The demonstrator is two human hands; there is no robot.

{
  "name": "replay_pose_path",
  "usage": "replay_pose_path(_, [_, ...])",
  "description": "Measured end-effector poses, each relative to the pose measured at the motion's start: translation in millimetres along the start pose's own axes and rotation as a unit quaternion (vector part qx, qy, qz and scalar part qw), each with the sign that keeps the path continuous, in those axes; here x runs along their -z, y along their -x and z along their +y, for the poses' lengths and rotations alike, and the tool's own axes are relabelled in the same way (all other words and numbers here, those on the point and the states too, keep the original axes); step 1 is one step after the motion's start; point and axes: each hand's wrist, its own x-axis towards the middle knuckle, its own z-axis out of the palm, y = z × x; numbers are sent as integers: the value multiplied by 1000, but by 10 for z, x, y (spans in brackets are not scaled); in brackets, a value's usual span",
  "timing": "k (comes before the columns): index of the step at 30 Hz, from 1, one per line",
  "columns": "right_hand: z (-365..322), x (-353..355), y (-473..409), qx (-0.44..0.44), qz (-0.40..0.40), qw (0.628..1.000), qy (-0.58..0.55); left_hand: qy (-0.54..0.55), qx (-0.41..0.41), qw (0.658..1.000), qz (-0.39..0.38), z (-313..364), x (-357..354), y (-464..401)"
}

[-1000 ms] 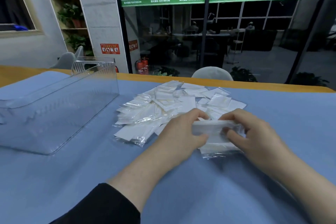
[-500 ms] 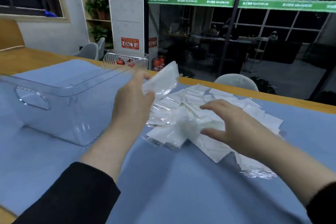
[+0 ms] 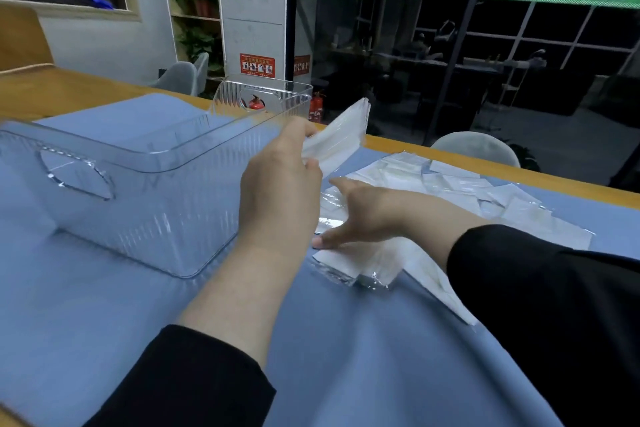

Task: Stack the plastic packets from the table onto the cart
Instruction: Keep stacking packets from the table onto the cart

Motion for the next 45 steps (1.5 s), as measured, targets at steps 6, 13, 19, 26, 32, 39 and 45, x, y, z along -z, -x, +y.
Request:
replay_pose_path(6, [-26,-135,-160,-8,70,988,139,4,3,1000,-1,17,1,-1])
replay_pose_path(13, [180,-143,17,48,192,970,144,12,-3,1000,0,18,9,14])
replay_pose_path(19, [445,-92,992,109,232,958,-128,48,-1,999,-12,26,-5,10])
replay_pose_path(26, [939,-165,2000,16,328,794,-511,118,21,988,-102,237,-19,149])
replay_pose_path(32, [1301,-173,2467,7,317,623,-715,175,10,954,-245,732,-253,400])
replay_pose_path(39, [1725,-315,2708,-24,316,602,-733,211,30,919,-331,1306,-680,836])
replay_pose_path(45, [1944,-478,2821,-104,232,765,-591,147,-19,922,-359,1271,-903,1119])
